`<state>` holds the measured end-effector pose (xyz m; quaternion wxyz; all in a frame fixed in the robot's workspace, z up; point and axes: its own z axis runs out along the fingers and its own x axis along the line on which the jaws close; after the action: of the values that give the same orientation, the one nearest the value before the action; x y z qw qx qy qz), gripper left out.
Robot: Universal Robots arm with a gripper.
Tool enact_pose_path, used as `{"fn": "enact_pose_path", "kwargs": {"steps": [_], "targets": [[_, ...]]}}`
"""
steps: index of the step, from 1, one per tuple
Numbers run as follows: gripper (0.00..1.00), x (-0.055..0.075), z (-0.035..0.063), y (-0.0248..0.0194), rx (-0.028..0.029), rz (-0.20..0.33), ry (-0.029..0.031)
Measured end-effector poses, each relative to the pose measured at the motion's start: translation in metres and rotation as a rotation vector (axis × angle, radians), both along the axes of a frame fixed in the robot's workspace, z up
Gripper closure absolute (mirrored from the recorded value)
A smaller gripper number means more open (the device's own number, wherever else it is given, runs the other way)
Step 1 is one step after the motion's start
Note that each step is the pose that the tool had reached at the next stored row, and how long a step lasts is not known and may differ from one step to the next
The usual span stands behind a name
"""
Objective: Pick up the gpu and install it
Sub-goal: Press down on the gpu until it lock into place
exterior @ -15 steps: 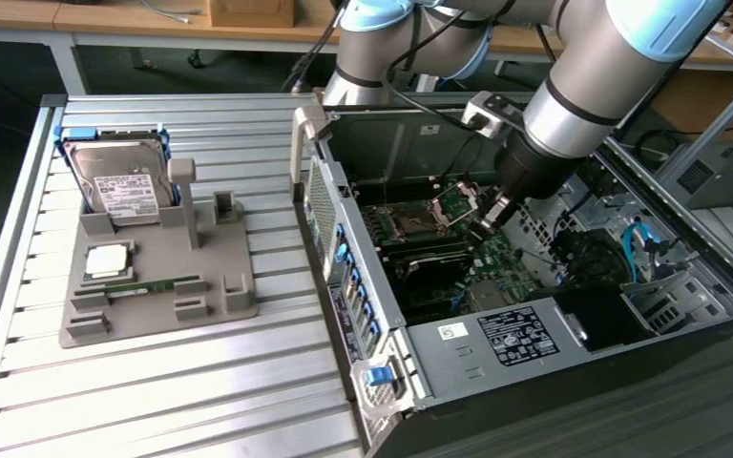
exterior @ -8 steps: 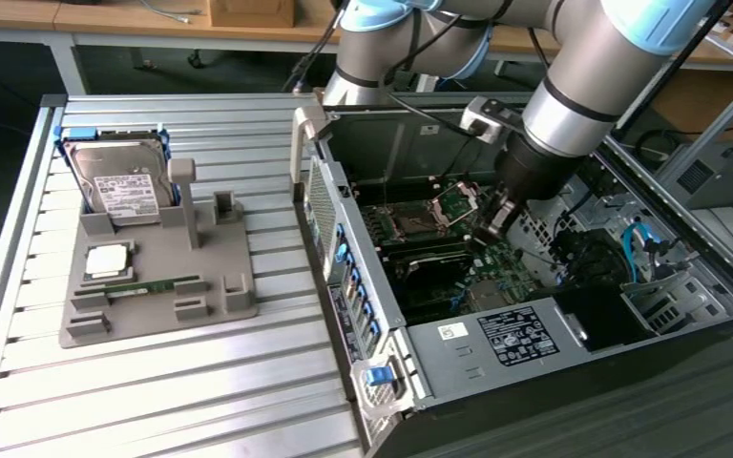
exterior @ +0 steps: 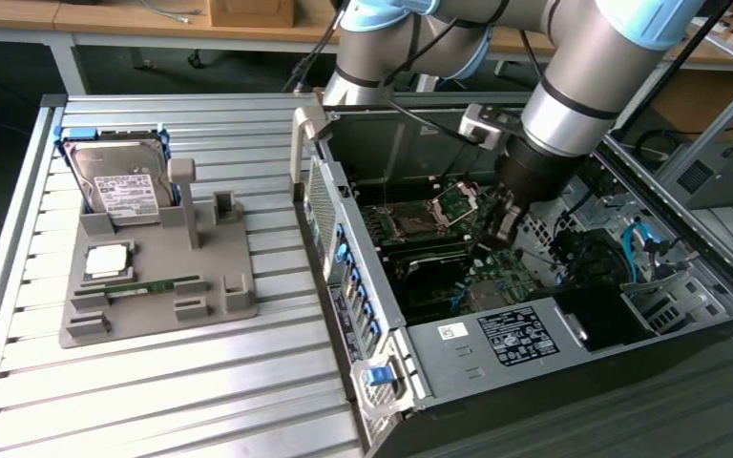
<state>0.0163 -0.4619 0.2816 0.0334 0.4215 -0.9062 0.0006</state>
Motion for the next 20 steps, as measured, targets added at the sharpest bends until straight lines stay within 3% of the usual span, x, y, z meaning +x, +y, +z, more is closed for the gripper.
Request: {"fn": "enact_pose_path", "kwargs": {"steps": [15, 20], "targets": [[0.90, 0.0000, -0.0035, 0.0000, 0.0003, 0.276, -0.0001], [0.90, 0.0000, -0.0035, 0.0000, 0.0002, 0.411, 0.0000]]}}
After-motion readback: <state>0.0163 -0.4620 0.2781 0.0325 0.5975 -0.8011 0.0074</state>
